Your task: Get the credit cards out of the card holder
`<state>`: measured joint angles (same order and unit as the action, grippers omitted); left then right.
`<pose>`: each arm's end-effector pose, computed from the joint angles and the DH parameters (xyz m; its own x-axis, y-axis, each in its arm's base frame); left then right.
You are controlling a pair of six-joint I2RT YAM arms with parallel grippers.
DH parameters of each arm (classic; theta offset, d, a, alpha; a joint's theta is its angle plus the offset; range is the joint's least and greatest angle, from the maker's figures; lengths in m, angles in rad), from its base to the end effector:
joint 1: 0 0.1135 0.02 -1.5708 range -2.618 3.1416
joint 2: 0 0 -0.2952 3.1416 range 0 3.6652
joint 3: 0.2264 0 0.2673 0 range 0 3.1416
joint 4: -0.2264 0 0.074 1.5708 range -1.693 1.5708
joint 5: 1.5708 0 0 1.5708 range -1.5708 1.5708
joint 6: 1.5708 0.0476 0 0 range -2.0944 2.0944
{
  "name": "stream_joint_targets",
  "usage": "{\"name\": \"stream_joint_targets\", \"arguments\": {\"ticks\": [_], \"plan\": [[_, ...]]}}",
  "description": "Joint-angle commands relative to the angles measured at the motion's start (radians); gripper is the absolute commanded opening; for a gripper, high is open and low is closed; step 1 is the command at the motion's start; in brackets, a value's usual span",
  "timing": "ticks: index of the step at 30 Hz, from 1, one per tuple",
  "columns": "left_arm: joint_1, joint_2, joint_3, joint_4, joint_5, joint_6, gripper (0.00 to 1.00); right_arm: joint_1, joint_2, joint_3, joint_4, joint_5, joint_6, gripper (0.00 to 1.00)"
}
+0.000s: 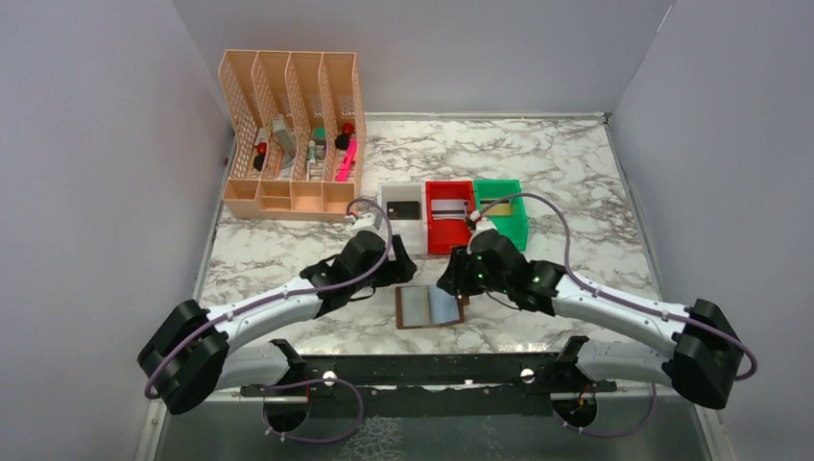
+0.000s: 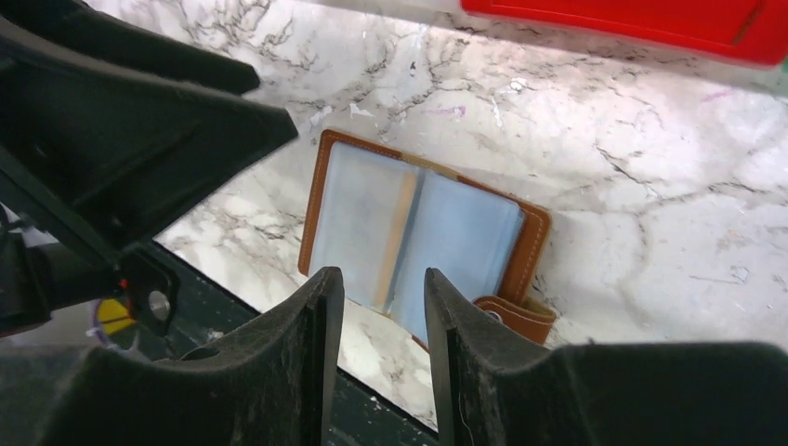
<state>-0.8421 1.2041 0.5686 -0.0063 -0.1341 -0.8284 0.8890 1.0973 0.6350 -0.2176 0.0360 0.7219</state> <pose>0.1755 -0.1871 0.2102 -0.7617 -0.2432 -0.6005 0.1579 0.8292 -0.5361 0.1525 0.1851 0.2373 -0.7985 0.0642 -0.5986 -0.3073 0.8116 0.4969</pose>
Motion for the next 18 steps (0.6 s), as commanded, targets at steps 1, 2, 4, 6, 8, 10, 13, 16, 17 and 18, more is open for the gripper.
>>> {"name": "stream_joint_targets", "arguments": {"ticks": [1,2,4,6,8,10,13,16,17,18], "plan": [[0.099,-0.130,-0.096,-0.107,-0.045,-0.006,0.90,0.089,0.129,0.121,-0.091,0.095,-0.042,0.43],[0.114,-0.169,-0.125,-0.091,-0.039,-0.015,0.93,0.113,0.163,0.143,-0.099,0.115,-0.043,0.43],[0.138,-0.247,-0.169,-0.086,-0.044,-0.040,0.97,0.162,0.234,0.188,-0.110,0.162,-0.045,0.44],[0.158,-0.319,-0.192,-0.114,-0.066,-0.061,0.99,0.209,0.313,0.242,-0.129,0.205,-0.044,0.45],[0.168,-0.381,-0.203,-0.156,-0.100,-0.074,0.99,0.249,0.392,0.297,-0.167,0.263,-0.029,0.46],[0.172,-0.427,-0.209,-0.191,-0.123,-0.079,0.99,0.280,0.465,0.350,-0.229,0.326,-0.015,0.48],[0.173,-0.487,-0.218,-0.223,-0.130,-0.089,0.99,0.301,0.550,0.416,-0.290,0.395,0.013,0.49],[0.174,-0.523,-0.231,-0.228,-0.127,-0.099,0.99,0.336,0.597,0.448,-0.296,0.412,0.011,0.51],[0.174,-0.531,-0.235,-0.229,-0.127,-0.100,0.99,0.341,0.614,0.454,-0.293,0.409,0.010,0.52],[0.175,-0.537,-0.238,-0.230,-0.126,-0.101,0.99,0.344,0.628,0.458,-0.289,0.405,0.009,0.52]]}}
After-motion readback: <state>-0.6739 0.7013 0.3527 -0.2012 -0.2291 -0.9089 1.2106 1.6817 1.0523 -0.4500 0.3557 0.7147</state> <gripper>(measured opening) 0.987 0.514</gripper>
